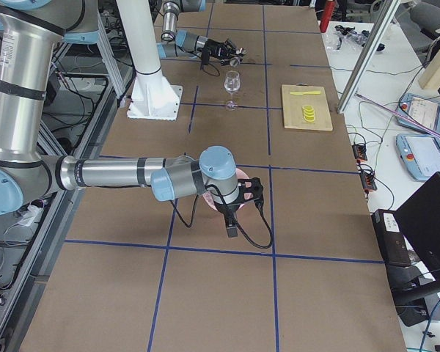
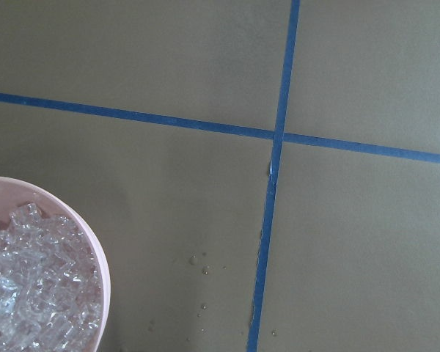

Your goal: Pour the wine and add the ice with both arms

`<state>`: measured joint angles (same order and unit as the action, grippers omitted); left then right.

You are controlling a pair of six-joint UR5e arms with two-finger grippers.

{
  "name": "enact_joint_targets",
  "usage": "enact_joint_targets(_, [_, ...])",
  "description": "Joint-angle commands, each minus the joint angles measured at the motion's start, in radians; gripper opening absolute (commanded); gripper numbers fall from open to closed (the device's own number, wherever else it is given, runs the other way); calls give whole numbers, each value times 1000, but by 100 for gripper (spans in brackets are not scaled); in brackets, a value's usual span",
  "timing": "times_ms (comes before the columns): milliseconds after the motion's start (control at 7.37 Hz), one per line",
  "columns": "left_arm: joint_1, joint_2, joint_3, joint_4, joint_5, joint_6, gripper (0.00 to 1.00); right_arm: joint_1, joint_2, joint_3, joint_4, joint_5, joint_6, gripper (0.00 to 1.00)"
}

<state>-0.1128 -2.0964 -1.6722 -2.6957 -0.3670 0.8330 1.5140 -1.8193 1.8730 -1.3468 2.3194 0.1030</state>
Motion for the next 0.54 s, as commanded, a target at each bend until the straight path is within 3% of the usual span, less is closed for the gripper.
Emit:
enact_joint_targets(0, [4, 7, -6, -175, -9, 6, 0, 0, 0, 0, 0, 0, 1, 100])
enact_joint_targets(407, [-11, 19, -12, -376, -91, 8, 0, 0, 0, 2, 0, 0, 0, 100])
